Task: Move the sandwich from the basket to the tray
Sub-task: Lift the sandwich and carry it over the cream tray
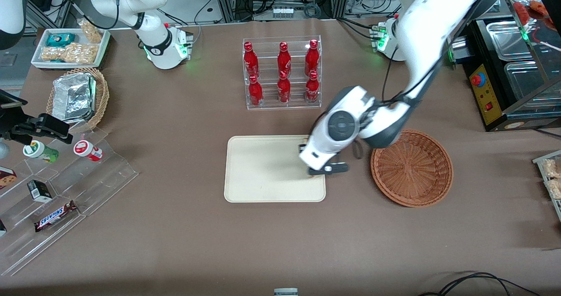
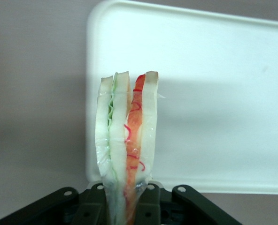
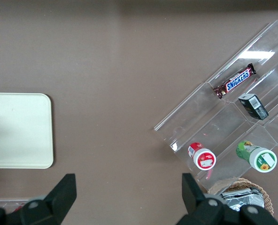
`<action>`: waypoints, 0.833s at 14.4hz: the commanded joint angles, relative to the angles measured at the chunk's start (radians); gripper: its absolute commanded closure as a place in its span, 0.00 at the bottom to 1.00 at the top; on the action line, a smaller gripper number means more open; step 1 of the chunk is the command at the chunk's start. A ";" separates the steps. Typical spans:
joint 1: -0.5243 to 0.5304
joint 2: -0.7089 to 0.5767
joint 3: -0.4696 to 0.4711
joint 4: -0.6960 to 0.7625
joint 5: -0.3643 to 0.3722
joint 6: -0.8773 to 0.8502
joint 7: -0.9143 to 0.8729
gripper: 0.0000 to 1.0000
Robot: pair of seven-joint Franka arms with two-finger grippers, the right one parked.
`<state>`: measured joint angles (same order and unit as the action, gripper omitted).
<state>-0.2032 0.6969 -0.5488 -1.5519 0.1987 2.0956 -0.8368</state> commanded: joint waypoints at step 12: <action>-0.231 0.225 0.046 0.288 0.181 -0.061 -0.127 0.79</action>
<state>-0.4128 0.8948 -0.5190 -1.3238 0.3382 2.0765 -0.9553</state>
